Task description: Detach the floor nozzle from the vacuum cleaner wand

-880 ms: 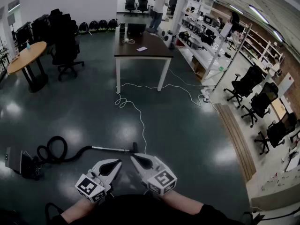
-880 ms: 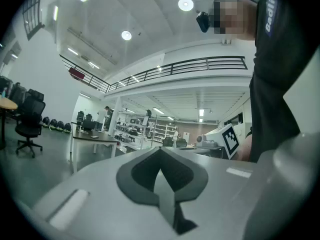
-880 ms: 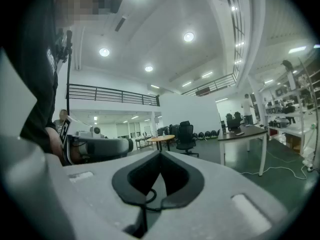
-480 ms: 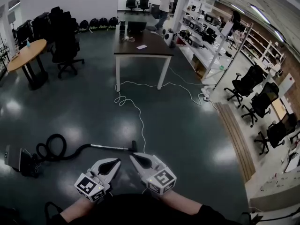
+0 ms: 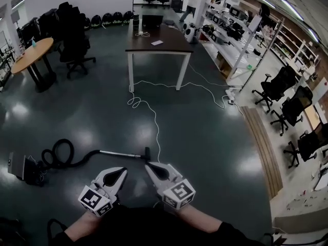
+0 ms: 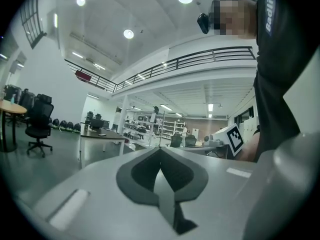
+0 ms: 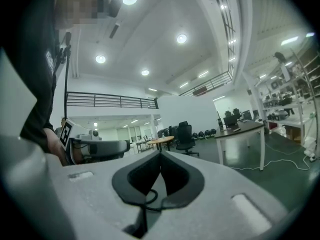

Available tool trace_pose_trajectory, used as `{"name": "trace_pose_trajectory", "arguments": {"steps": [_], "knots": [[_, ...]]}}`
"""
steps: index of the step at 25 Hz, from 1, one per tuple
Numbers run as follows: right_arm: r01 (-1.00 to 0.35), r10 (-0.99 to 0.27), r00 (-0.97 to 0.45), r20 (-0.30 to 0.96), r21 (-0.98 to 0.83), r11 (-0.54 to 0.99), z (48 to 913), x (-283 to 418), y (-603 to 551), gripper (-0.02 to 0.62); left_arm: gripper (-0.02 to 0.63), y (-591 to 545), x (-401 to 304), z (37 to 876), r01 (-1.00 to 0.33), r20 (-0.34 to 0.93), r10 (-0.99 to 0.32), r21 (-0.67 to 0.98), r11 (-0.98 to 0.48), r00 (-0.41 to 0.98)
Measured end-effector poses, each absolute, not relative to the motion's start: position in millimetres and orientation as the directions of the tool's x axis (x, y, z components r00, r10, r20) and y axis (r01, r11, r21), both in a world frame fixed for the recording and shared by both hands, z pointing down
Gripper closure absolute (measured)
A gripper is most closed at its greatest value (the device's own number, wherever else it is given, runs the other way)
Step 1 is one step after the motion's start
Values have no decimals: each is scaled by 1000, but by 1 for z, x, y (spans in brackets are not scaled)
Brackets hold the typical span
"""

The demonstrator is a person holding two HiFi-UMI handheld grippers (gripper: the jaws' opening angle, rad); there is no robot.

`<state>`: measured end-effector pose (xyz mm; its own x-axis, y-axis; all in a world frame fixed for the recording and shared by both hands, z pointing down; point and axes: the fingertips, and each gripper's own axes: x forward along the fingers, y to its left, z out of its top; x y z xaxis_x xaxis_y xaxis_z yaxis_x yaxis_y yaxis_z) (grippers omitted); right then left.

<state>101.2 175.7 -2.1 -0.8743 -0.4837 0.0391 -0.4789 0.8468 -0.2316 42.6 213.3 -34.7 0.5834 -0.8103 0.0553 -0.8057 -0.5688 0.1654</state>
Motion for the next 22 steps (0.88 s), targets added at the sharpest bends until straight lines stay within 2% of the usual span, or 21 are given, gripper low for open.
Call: {"name": "trace_pose_trajectory", "arguments": {"steps": [6, 11, 22], "knots": [[-499, -495, -865, 83, -259, 827, 17, 123, 149, 594, 604, 200, 50, -19, -823, 88, -824, 172, -541, 560], [-512, -496, -859, 128, -252, 821, 31, 104, 131, 594, 604, 175, 27, -3, -812, 86, -819, 219, -541, 568], [-634, -594, -772, 227, -202, 746, 47, 8, 67, 594, 604, 75, -115, 24, -784, 98, -786, 215, -583, 611]]}}
